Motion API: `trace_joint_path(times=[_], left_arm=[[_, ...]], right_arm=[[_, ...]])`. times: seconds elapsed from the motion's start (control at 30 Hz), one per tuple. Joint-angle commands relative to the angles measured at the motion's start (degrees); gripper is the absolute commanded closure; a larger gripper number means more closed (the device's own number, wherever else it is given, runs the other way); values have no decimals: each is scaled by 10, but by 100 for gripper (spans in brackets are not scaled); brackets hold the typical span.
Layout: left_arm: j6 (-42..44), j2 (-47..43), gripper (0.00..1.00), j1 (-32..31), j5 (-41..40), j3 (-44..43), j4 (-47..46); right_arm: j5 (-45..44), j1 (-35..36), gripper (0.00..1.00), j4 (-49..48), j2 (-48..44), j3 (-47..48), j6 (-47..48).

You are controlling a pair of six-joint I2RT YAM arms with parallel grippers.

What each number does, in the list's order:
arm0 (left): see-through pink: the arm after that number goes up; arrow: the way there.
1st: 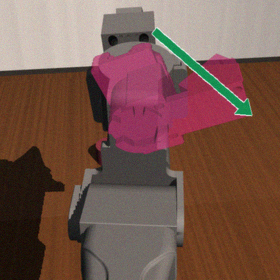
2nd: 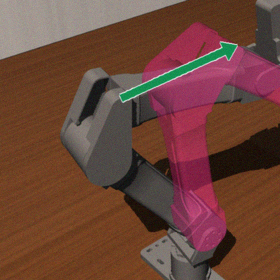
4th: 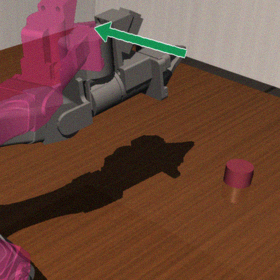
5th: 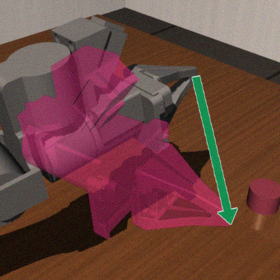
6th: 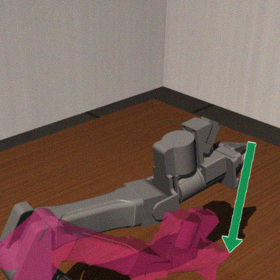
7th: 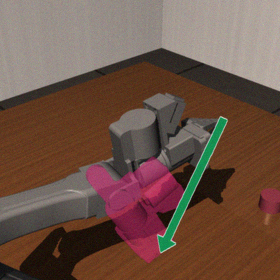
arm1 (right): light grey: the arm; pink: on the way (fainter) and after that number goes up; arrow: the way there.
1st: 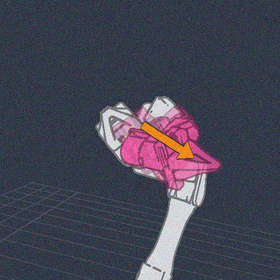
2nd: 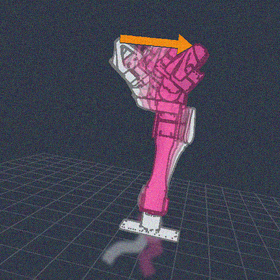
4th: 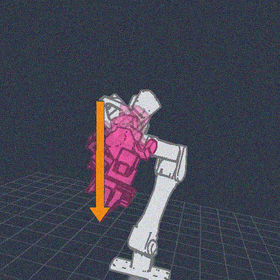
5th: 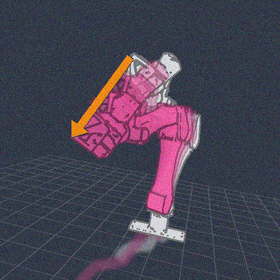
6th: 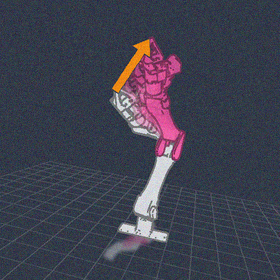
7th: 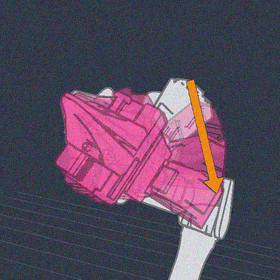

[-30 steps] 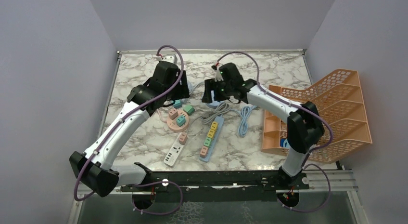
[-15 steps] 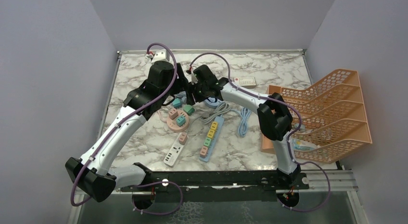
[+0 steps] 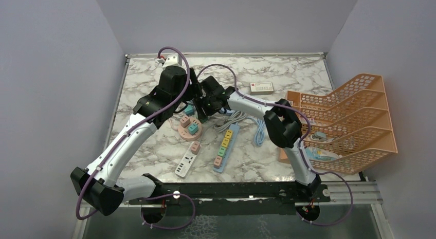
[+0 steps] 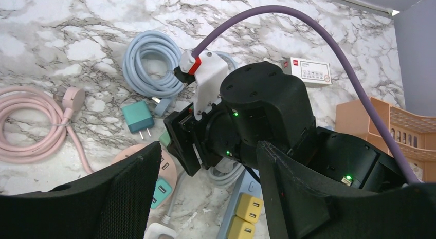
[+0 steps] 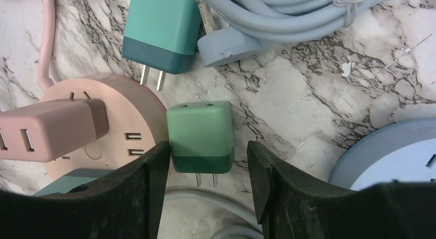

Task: Insert the plug

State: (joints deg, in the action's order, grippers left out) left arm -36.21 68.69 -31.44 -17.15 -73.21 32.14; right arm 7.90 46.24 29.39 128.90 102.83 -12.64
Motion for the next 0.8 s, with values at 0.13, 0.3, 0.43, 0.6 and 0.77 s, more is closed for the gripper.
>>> trace_joint_path(times=[0.13, 0.3, 0.43, 0.6, 0.77], left_arm=[[11, -3, 30, 4, 18, 3, -16], [15, -3, 30, 6, 17, 3, -16], [16, -2, 30, 8, 13, -1, -16], [10, -2, 30, 12, 12, -8, -16], [-15, -5, 29, 14, 14, -13, -16]], right_arm=[[-44, 18, 43, 20, 29, 21, 29], [-76, 19, 43, 22, 37, 22, 36], [-104, 21, 53, 11, 40, 18, 51], [-139, 23, 69, -39, 4, -18, 52], [-145, 23, 69, -179, -105, -124, 37]])
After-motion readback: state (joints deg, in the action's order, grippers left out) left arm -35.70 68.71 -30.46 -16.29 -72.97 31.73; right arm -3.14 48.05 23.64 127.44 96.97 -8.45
